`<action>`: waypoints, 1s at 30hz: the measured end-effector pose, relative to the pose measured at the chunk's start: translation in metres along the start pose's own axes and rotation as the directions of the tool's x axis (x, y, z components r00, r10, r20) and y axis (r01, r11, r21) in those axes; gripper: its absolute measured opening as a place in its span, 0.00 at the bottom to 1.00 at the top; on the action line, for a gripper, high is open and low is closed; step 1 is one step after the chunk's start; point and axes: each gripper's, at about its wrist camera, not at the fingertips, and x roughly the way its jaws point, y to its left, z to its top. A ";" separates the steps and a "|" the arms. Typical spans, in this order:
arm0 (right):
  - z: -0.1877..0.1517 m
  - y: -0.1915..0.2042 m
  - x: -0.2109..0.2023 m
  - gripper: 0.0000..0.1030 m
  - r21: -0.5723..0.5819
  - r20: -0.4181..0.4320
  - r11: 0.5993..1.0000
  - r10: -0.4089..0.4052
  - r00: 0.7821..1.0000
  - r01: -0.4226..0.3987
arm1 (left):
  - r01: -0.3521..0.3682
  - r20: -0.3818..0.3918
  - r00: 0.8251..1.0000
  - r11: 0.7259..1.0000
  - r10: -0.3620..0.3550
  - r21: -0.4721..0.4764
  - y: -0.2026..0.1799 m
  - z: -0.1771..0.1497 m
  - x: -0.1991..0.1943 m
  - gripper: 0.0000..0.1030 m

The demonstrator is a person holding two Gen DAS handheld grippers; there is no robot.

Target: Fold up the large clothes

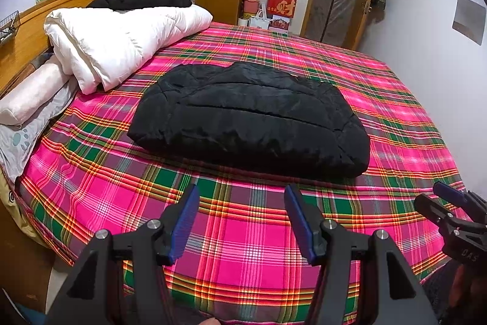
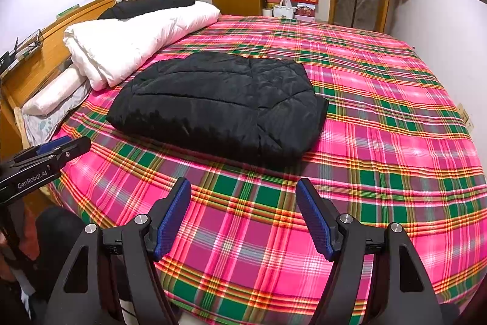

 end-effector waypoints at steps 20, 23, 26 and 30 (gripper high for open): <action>0.000 -0.001 -0.001 0.69 -0.002 0.000 1.000 -0.002 1.000 0.002 | -0.005 -0.015 1.000 1.000 0.005 0.014 -0.007 0.001 -0.002 0.58; 0.000 -0.001 -0.001 0.69 -0.003 0.000 1.000 -0.003 1.000 0.003 | 0.001 -0.020 1.000 1.000 -0.001 0.013 -0.007 0.001 -0.001 0.58; 0.000 -0.001 -0.001 0.69 -0.004 -0.001 1.000 -0.001 1.000 0.001 | 0.003 -0.021 1.000 1.000 -0.002 0.014 -0.008 0.000 -0.002 0.58; 0.000 -0.001 -0.001 0.69 -0.004 0.000 1.000 -0.001 1.000 0.001 | 0.007 -0.030 1.000 1.000 -0.007 0.015 -0.009 0.000 -0.001 0.58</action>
